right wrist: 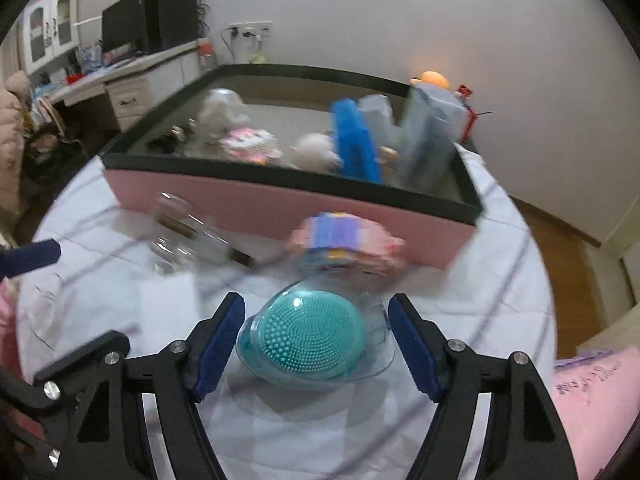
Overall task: Organize rigid objects
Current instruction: 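Grasp the white power bank with the left gripper while the right grasps the teal brush case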
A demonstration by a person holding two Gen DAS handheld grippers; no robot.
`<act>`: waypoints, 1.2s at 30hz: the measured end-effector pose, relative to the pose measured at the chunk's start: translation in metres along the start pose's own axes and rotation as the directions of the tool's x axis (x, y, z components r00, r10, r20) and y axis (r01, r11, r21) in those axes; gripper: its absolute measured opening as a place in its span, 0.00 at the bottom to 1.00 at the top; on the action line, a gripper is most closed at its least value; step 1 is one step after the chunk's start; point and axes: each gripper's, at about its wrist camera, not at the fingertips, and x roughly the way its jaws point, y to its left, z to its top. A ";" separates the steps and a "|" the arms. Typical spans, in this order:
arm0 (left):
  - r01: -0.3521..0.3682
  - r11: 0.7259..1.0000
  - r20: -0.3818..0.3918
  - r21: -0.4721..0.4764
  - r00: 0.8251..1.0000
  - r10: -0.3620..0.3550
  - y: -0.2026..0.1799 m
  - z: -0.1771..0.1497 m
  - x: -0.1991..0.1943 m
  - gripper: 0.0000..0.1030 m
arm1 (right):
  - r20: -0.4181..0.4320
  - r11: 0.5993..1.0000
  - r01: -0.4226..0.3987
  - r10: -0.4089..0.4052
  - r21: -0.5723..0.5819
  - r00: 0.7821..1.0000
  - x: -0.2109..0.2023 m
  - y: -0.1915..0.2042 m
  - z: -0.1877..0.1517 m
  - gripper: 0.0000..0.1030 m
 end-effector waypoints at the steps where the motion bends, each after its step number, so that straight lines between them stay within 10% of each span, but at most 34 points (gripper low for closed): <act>1: 0.000 1.000 -0.006 0.008 1.000 0.000 -0.004 0.001 0.003 1.00 | 0.003 1.000 0.004 -0.004 0.002 1.000 -0.002 -0.007 -0.002 0.73; 16: -0.040 0.999 -0.056 0.009 0.998 0.041 -0.024 0.006 0.044 0.99 | -0.044 0.999 -0.016 0.018 0.040 0.999 0.015 -0.055 -0.020 0.76; 25: -0.088 0.995 -0.066 -0.045 0.994 0.085 -0.023 0.005 0.035 0.62 | -0.044 0.997 -0.032 0.036 0.072 0.998 0.006 -0.053 -0.028 0.71; 36: -0.115 0.989 -0.083 -0.095 0.991 0.108 -0.026 -0.009 0.021 0.63 | -0.003 0.995 -0.054 0.055 0.088 0.998 0.015 -0.055 -0.023 0.70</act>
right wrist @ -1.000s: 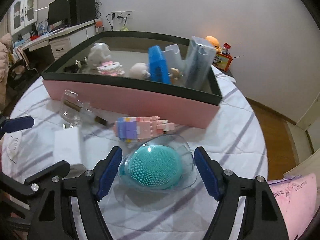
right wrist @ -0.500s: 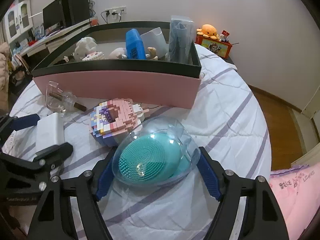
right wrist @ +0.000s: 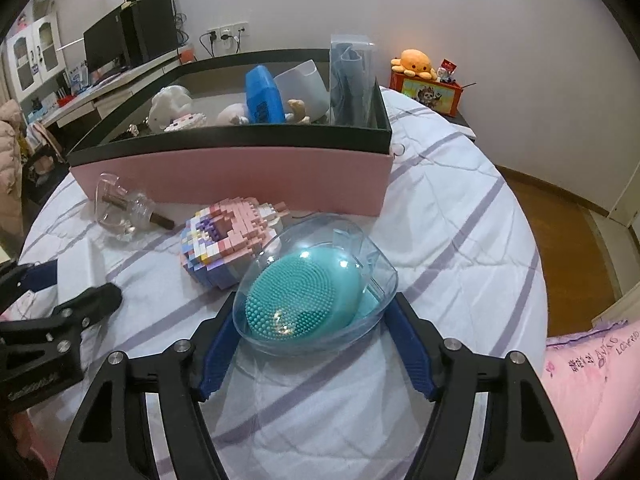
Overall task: Organize rigid objects
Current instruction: 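Grasp the white power bank with the left gripper while the right grasps the teal brush case, then carry the power bank and brush case over the pink box and open both grippers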
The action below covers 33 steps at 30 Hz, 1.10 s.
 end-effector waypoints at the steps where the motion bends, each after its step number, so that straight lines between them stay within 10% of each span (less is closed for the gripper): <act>1: 0.001 1.000 0.000 0.002 1.000 -0.001 0.000 0.000 0.000 0.63 | 0.003 1.000 -0.003 0.003 0.004 1.000 -0.001 0.000 0.000 0.70; 19: 0.009 1.000 0.023 -0.026 1.000 -0.008 0.016 0.014 -0.007 0.62 | 0.089 0.996 -0.044 0.036 0.084 0.995 -0.034 -0.007 0.007 0.69; 33: -0.025 0.998 0.183 -0.049 0.983 0.034 0.030 0.030 -0.068 0.62 | 0.252 0.998 -0.034 0.020 0.050 0.967 -0.101 0.006 0.022 0.69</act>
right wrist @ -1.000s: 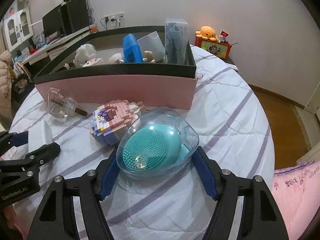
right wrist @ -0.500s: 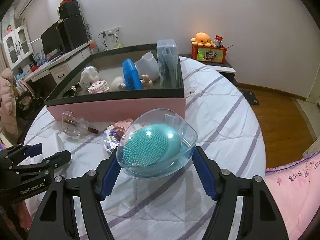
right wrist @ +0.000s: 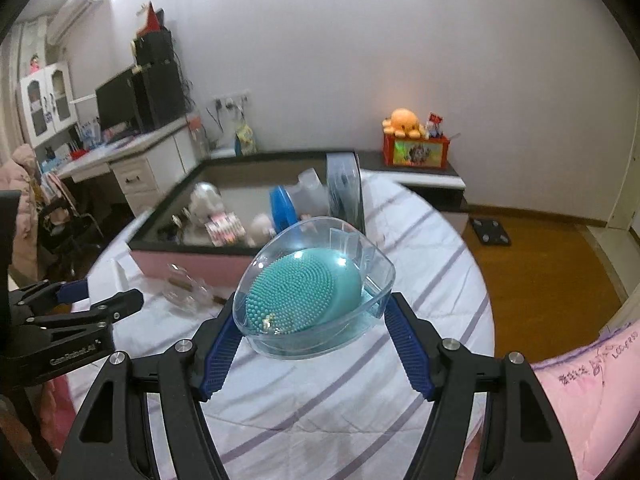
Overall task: Organize rigid objects
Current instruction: 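Carry the power bank and brush case over the pink box and open both grippers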
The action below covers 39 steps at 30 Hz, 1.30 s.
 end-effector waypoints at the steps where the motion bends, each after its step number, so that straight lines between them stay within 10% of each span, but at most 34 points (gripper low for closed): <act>1: -0.003 1.000 0.013 -0.002 1.000 0.003 0.001 0.003 -0.005 0.62 | 0.013 1.000 0.003 -0.003 -0.006 1.000 -0.004 0.001 0.003 0.69; 14: -0.040 0.999 0.179 0.006 0.983 0.038 0.012 0.014 -0.075 0.62 | 0.124 0.999 -0.002 0.008 -0.044 0.992 -0.058 0.028 0.020 0.69; 39: -0.027 1.000 0.228 -0.009 0.973 0.028 0.018 0.010 -0.100 0.63 | 0.160 0.998 -0.010 0.020 -0.062 0.987 -0.076 0.041 0.019 0.69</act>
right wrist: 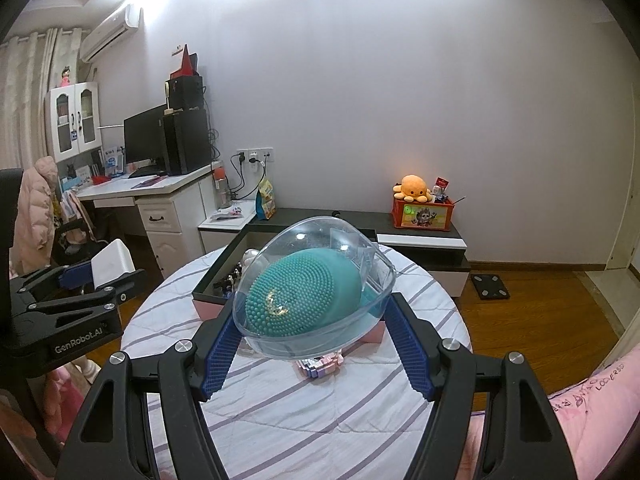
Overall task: Organize rigid objects
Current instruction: 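Carry the power bank and brush case over the pink box and open both grippers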
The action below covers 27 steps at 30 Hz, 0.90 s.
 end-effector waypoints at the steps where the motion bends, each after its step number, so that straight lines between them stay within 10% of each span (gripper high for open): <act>1: 0.002 1.000 -0.001 0.000 1.000 -0.002 0.000 0.002 0.003 0.63 | -0.001 1.000 -0.001 0.001 -0.003 1.000 0.004 -0.001 0.002 0.69; 27: 0.015 0.995 -0.206 0.098 0.978 0.006 -0.006 0.073 0.211 0.63 | -0.192 0.994 -0.060 0.043 -0.087 0.980 0.209 -0.001 0.046 0.69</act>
